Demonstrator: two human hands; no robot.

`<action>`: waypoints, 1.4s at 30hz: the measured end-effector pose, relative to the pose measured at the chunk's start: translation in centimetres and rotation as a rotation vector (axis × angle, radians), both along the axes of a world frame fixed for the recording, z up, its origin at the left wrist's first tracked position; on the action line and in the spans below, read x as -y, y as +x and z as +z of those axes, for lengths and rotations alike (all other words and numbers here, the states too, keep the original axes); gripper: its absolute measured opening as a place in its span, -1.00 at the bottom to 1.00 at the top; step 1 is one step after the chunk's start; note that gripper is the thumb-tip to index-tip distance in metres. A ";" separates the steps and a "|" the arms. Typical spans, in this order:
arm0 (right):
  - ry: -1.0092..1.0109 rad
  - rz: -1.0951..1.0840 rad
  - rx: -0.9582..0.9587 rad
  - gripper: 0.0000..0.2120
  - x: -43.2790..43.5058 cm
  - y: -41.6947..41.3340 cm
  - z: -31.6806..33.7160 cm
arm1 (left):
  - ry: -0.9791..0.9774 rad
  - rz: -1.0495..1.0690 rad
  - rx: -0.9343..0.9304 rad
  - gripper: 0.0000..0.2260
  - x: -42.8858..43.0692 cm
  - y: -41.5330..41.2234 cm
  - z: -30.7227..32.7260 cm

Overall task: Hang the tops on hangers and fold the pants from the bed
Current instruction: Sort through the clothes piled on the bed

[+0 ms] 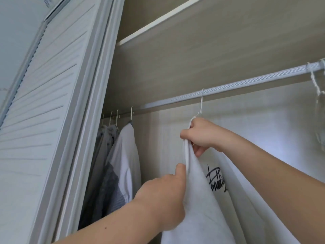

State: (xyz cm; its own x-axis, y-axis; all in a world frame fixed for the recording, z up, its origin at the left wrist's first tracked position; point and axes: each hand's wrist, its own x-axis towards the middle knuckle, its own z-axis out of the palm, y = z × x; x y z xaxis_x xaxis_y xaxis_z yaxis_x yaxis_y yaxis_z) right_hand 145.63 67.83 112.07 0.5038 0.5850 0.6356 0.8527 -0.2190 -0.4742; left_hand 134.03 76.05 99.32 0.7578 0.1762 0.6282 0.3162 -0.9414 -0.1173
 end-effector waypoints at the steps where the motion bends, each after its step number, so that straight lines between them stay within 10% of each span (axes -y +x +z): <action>1: -0.003 0.021 -0.004 -0.79 -0.9 0.1 0.0 | -0.003 0.017 -0.007 -0.59 -0.5 -0.2 0.0; 33: -0.016 0.330 -0.008 -0.82 -21.3 2.0 -1.2 | -0.093 0.481 -0.085 -0.46 -9.6 -3.9 -0.3; 42: 0.181 0.400 0.276 -0.43 -14.4 -2.6 -8.4 | 0.296 0.336 0.106 -0.66 -4.5 -13.0 -3.4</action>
